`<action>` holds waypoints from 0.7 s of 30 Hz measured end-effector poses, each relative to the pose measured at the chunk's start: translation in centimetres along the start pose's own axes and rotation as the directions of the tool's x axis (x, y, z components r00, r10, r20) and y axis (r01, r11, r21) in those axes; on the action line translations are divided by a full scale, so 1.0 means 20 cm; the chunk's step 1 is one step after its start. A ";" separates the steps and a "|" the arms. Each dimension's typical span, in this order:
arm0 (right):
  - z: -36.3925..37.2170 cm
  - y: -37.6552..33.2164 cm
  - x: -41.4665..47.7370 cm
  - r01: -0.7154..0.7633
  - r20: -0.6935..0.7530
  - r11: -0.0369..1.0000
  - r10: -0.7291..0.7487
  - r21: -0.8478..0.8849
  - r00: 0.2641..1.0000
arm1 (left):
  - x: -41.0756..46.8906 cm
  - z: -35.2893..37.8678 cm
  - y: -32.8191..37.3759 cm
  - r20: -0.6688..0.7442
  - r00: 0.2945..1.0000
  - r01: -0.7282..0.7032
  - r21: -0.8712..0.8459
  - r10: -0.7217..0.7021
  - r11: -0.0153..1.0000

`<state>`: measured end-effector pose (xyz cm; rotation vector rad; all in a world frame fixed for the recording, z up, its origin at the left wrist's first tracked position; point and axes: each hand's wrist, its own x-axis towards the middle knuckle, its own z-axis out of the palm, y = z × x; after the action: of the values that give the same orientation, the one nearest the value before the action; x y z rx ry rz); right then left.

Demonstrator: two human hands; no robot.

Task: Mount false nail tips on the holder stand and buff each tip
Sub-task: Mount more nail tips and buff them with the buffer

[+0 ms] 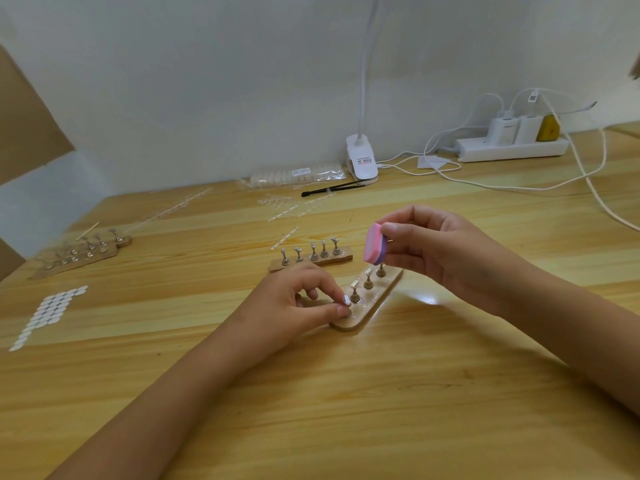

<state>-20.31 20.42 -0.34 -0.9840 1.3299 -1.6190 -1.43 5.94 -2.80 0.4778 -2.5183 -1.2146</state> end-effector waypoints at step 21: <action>0.02 -0.01 -0.01 0.015 -0.016 0.997 -0.014 0.072 1.000 | 0.01 0.13 0.05 -0.155 0.978 -0.078 0.348 0.139 0.934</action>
<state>-19.91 20.42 -0.05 -0.9411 1.2682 -1.6768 -2.91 8.25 -3.62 0.4927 -2.5656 -0.6624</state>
